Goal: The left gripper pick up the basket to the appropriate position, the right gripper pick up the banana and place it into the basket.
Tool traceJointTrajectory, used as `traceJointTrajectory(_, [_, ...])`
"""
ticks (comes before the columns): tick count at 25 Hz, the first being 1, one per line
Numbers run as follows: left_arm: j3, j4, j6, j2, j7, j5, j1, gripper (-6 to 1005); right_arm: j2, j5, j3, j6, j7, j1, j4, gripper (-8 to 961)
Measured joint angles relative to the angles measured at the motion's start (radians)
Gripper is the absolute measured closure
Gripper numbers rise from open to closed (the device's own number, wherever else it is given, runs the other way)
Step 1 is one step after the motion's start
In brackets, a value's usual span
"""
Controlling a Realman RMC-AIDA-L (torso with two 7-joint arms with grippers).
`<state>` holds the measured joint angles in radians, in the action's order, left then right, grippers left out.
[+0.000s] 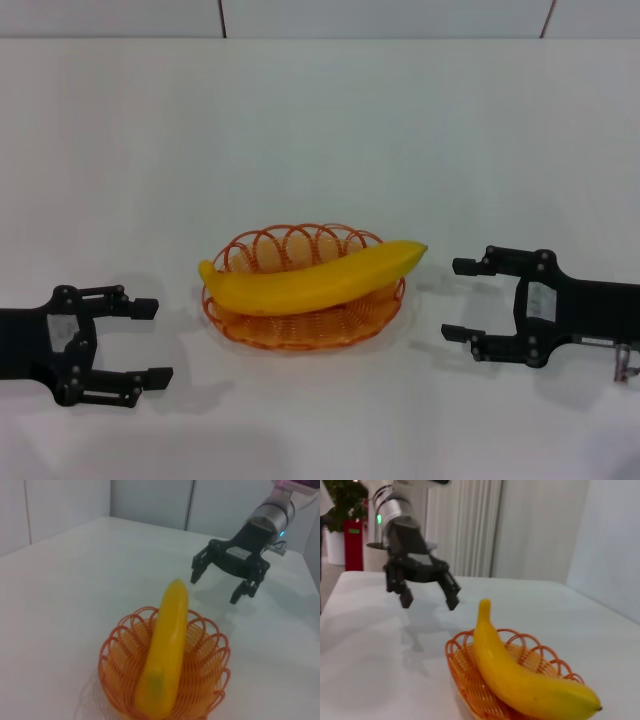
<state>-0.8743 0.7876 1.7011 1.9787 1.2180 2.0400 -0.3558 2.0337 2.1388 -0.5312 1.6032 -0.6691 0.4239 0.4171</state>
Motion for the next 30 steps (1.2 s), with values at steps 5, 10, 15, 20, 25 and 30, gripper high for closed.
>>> traceJointTrajectory(5, [0.0,-0.014,-0.002,0.0,-0.043,-0.004,0.001,151,0.0,0.01,0.008,-0.001,-0.001,0.0,-0.004,213])
traceJointTrajectory(10, [0.002,-0.027,-0.012,0.0,-0.07,-0.003,0.002,151,0.0,0.007,0.01,-0.001,0.0,0.002,-0.006,213])
traceJointTrajectory(15, [0.064,-0.031,-0.012,0.013,-0.122,-0.012,0.002,151,0.0,0.005,0.011,-0.001,0.001,0.003,-0.006,213])
traceJointTrajectory(20, [0.194,-0.104,-0.021,0.041,-0.291,-0.012,-0.002,151,0.001,0.005,0.011,-0.003,0.002,0.003,-0.009,213])
traceJointTrajectory(25, [0.239,-0.198,-0.054,0.044,-0.378,0.002,-0.021,151,0.003,0.003,0.012,-0.019,0.005,0.003,-0.014,213])
traceJointTrajectory(30, [0.241,-0.204,-0.064,0.044,-0.351,0.023,-0.032,151,0.004,0.007,0.011,-0.042,0.006,0.012,-0.037,213])
